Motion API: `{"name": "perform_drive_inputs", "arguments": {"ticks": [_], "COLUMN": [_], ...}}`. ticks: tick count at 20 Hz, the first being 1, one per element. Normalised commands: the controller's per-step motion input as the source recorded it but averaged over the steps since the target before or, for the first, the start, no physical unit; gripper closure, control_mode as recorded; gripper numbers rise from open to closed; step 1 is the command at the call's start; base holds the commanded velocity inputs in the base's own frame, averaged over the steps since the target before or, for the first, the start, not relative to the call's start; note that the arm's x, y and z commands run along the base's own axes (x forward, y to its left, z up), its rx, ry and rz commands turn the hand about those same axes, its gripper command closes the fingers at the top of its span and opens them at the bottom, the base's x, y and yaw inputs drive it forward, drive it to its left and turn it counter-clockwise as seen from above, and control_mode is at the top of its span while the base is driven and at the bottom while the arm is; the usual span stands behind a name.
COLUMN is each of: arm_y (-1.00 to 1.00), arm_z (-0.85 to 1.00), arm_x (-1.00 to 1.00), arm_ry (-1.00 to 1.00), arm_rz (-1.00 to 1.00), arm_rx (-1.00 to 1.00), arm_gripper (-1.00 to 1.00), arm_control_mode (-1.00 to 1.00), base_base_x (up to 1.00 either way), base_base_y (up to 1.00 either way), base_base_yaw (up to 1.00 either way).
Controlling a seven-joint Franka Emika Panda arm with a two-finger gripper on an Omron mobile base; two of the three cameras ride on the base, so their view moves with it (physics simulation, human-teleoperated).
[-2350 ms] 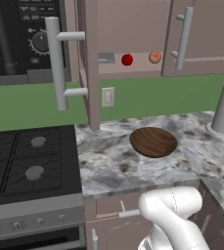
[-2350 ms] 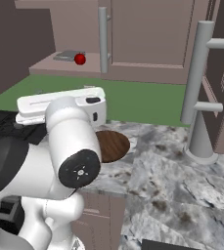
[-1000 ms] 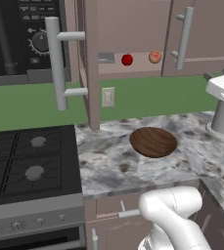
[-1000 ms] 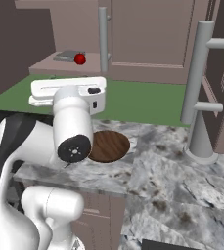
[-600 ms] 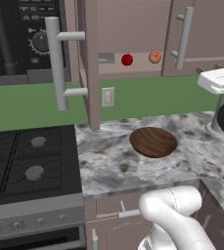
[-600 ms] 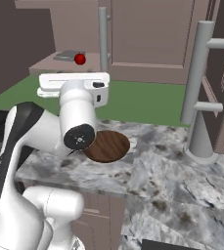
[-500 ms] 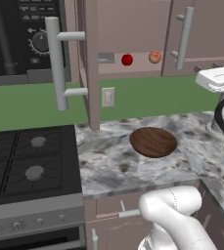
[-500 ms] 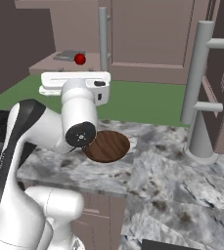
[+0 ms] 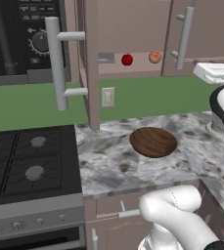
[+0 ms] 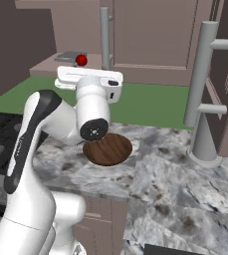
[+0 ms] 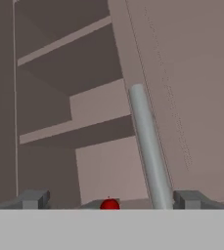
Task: Open the cabinet. Pick the peach and apple from the cabinet and place them into the bowl. Then close the cabinet.
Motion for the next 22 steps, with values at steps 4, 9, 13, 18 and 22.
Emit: {"name": "perform_drive_inputs", "arguments": {"ticks": [4,9,13,18,22], "arm_y": [-0.01,0.00,0.00,-0.12,-0.12], "arm_z": [0.00,0.00,0.00,0.01,0.00], "arm_x": [0.30,0.38,0.37,0.38,0.39], "arm_ry": [0.01,0.05,0.06,0.04,0.03], "arm_rz": [0.00,0.00,0.00,0.00,0.00], "arm_rx": [0.02,0.00,0.00,0.06,0.05], "arm_gripper": [-1.00,-1.00,-1.00,-1.00,-1.00], "arm_control_mode": [-1.00,-1.00,-1.00,-1.00,-1.00], "base_base_x": [0.00,0.00,0.00,0.00,0.00], "base_base_y": [0.00,0.00,0.00,0.00,0.00], "base_base_yaw": [0.00,0.00,0.00,0.00,0.00]}}
